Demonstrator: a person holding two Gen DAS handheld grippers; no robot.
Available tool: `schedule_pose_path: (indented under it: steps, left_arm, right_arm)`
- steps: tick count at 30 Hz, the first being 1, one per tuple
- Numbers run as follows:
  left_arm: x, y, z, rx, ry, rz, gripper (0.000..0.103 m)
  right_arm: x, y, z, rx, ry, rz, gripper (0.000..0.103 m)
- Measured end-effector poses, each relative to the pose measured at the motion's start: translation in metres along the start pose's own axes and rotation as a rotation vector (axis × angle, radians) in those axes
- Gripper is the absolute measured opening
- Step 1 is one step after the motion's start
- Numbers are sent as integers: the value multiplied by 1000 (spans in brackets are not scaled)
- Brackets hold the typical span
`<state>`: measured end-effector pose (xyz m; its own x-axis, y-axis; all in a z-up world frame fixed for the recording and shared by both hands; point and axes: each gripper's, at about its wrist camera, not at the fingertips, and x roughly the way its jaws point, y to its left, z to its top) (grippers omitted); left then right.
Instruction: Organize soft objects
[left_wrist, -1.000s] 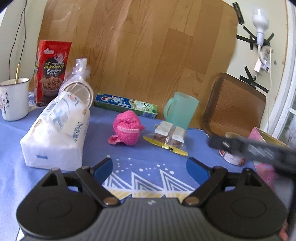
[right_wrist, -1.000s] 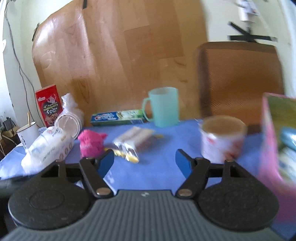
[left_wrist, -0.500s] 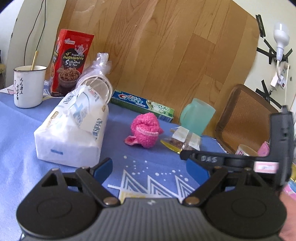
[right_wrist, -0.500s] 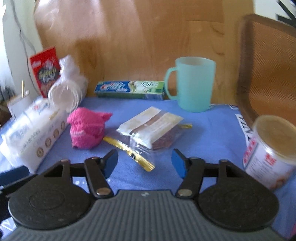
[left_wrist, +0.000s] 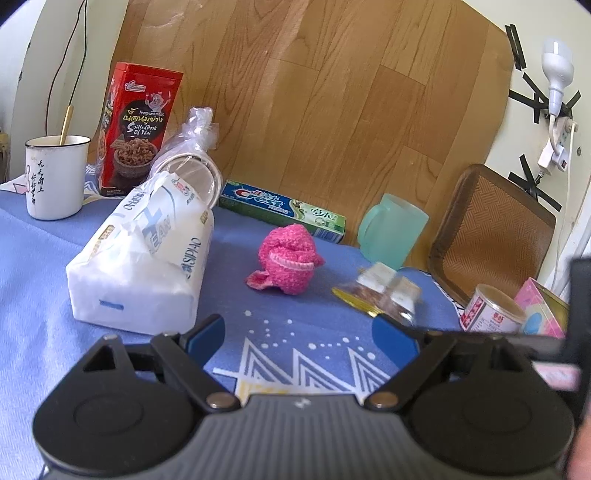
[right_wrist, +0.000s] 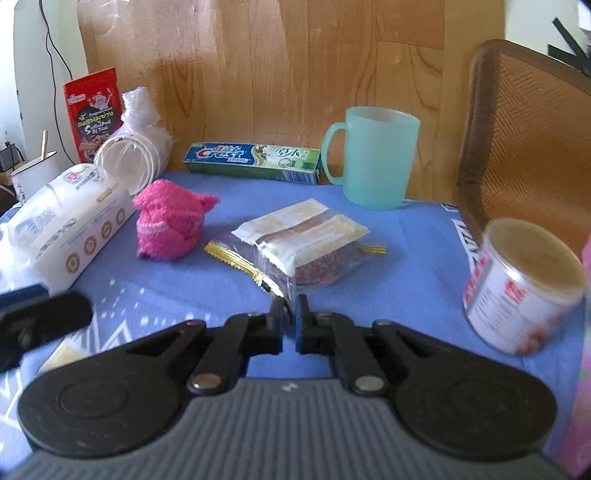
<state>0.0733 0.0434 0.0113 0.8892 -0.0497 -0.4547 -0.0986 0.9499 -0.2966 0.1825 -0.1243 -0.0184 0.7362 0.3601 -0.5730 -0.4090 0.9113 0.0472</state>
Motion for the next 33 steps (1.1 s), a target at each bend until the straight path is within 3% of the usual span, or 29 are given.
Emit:
schedule_pose_path:
  steps: [12, 17, 20, 21, 22, 24, 33]
  left_arm:
    - [0, 0, 0, 0, 5, 1, 91]
    - [1, -1, -1, 8, 7, 1, 91]
    - [1, -2, -1, 15, 7, 2, 91]
    - [1, -3, -1, 17, 6, 2, 91]
    - [1, -3, -1, 18, 6, 2, 91]
    - [1, -3, -2, 20, 5, 3, 91]
    - [2, -5, -2, 26, 10, -3, 91]
  right_arm:
    - [-87, 5, -58, -61, -6, 51, 6]
    - [-110, 5, -81, -85, -42, 32, 6]
    - [-116, 0, -89, -60, -58, 42, 13]
    - [-115, -2, -90, -46, -63, 37, 23]
    - [-115, -3, -90, -35, -66, 32, 40]
    - [-115, -5, -89, -17, -77, 34, 48]
    - [-116, -5, -93, 0, -74, 44, 50]
